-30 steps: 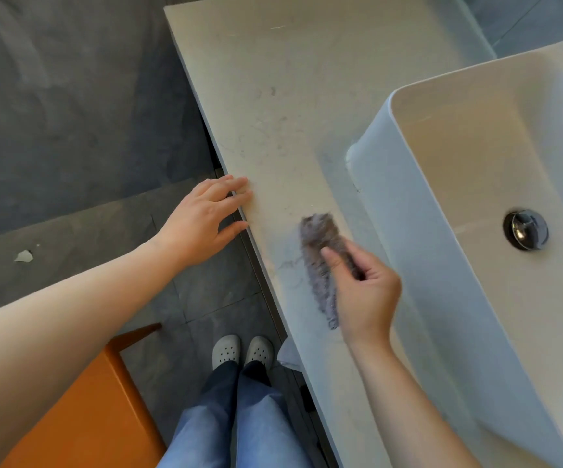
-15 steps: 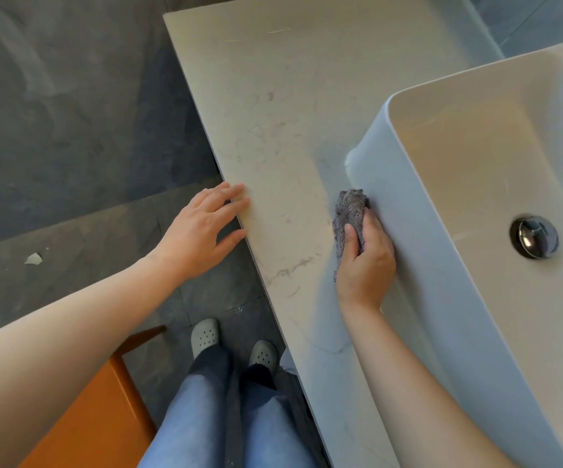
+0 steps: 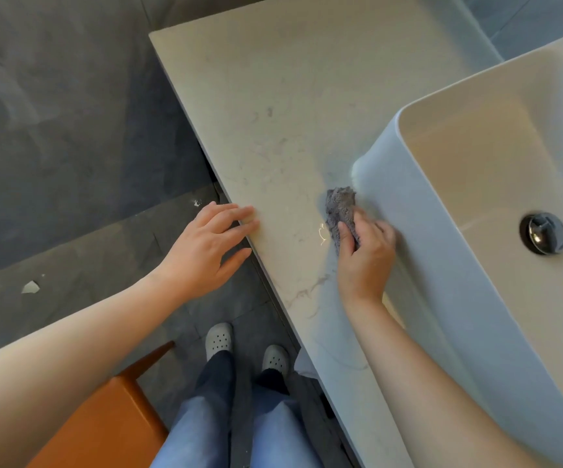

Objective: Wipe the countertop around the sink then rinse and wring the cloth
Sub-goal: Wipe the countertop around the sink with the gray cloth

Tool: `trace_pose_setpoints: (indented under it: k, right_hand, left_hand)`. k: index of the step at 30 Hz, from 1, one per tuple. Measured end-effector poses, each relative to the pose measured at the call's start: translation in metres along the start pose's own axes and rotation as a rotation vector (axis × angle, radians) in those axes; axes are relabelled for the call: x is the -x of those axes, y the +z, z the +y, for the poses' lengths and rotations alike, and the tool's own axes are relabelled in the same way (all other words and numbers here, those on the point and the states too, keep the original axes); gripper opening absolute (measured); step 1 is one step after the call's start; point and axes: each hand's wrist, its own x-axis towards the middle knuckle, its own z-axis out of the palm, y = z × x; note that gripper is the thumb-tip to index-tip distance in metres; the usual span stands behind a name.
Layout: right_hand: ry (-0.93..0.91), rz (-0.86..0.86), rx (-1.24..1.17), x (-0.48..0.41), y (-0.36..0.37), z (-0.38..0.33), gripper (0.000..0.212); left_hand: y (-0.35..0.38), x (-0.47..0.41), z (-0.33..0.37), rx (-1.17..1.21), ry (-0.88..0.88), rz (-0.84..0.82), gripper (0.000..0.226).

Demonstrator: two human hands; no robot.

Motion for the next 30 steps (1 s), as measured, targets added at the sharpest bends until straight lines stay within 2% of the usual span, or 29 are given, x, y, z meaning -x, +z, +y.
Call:
trace_pose_setpoints:
  k: [6, 14, 18, 21, 23, 26, 30]
  right_hand:
    - [-0.005, -0.059, -0.039, 0.039, 0.005, -0.027, 0.03]
    - [-0.052, -0.151, -0.149, 0.085, 0.008, -0.057, 0.033]
    - [0.051, -0.258, -0.295, 0.086, -0.009, -0.067, 0.032]
    - [0.156, -0.209, -0.376, 0.071, -0.028, -0.066, 0.026]
    - [0.208, -0.096, -0.353, 0.053, -0.037, -0.056, 0.029]
    - [0.272, 0.035, -0.167, 0.024, -0.036, -0.032, 0.032]
    - [0.253, -0.017, -0.013, 0.019, -0.021, -0.019, 0.049]
  left_hand:
    - [-0.01, -0.005, -0.008, 0.044, 0.037, 0.015, 0.04]
    - [-0.015, -0.016, -0.025, 0.02, -0.078, 0.028, 0.049]
    - [-0.013, -0.021, -0.035, -0.021, -0.066, -0.032, 0.053]
    - [-0.01, -0.022, -0.035, -0.006, -0.068, -0.009, 0.052]
    - [-0.009, -0.022, -0.035, 0.011, -0.068, 0.008, 0.05]
    - [-0.009, -0.021, -0.037, 0.024, -0.061, 0.015, 0.049]
    - [-0.009, -0.021, -0.038, 0.018, -0.047, 0.015, 0.049]
